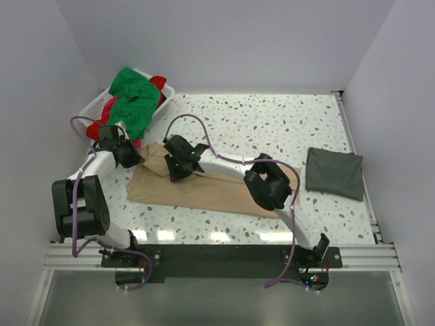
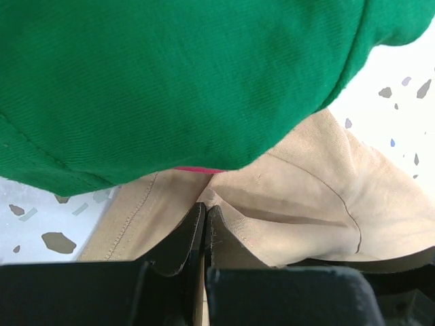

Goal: Fold and stack the t-shirts
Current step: Fold the tshirt

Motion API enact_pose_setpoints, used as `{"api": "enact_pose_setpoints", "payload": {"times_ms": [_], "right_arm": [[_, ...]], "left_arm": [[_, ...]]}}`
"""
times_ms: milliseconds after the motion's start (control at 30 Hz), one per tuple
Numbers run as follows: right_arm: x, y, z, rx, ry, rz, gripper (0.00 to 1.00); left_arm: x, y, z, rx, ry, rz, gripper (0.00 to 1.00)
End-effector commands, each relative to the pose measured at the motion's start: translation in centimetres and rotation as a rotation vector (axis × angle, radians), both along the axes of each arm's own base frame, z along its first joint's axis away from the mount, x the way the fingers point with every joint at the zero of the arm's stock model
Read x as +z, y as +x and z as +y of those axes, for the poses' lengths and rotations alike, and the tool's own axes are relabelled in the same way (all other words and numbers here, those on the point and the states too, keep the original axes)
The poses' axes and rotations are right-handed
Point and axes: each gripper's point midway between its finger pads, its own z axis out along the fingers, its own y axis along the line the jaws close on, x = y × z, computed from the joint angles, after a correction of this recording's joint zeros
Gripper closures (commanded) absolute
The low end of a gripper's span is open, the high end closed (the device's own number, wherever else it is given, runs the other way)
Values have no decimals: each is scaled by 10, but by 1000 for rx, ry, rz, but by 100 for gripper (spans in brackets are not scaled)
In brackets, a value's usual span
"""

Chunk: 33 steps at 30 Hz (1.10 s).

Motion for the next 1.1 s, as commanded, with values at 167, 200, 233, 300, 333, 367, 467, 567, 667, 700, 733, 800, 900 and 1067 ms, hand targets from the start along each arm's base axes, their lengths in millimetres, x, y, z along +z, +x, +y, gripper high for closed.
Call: {"api": "enact_pose_setpoints", "payload": {"times_ms": [167, 200, 233, 300, 333, 367, 467, 567, 667, 700, 733, 800, 900, 1067], "right_arm": [[27, 5, -6, 6, -15, -71, 93], [32, 5, -6, 12, -8, -77, 97], [33, 4, -7, 27, -7, -82, 98], [45, 3, -9, 38, 1, -100, 100], [46, 1, -12, 50, -6, -104, 100], [51, -3, -13, 70, 0, -96, 100], [63, -10, -23, 99, -8, -103, 100], [68, -21, -35, 133, -31, -94, 100], [70, -31, -46, 160, -44, -77, 100], [69, -33, -48, 161, -46, -73, 100], [65, -37, -53, 168, -62, -62, 100], [61, -42, -59, 175, -81, -47, 100], [56, -49, -64, 195, -94, -17, 100], [53, -56, -74, 202, -112, -4, 100]], "left_arm": [[21, -1, -2, 13, -23, -76, 100], [21, -3, -3, 16, -25, -76, 100], [19, -8, -4, 19, -27, -68, 100], [20, -14, -4, 23, -26, -58, 100], [19, -19, -5, 26, -28, -47, 100], [20, -25, -6, 28, -31, -38, 100], [17, -40, -10, 42, -46, -10, 100], [10, -55, -12, 56, -51, 36, 100], [5, -68, -16, 58, -70, 75, 100], [5, -71, -17, 58, -72, 80, 100], [3, -76, -18, 63, -79, 95, 100], [7, -80, -19, 68, -80, 85, 100], [8, -92, -25, 65, -93, 107, 100], [6, -111, -39, 65, -117, 121, 100]]}}
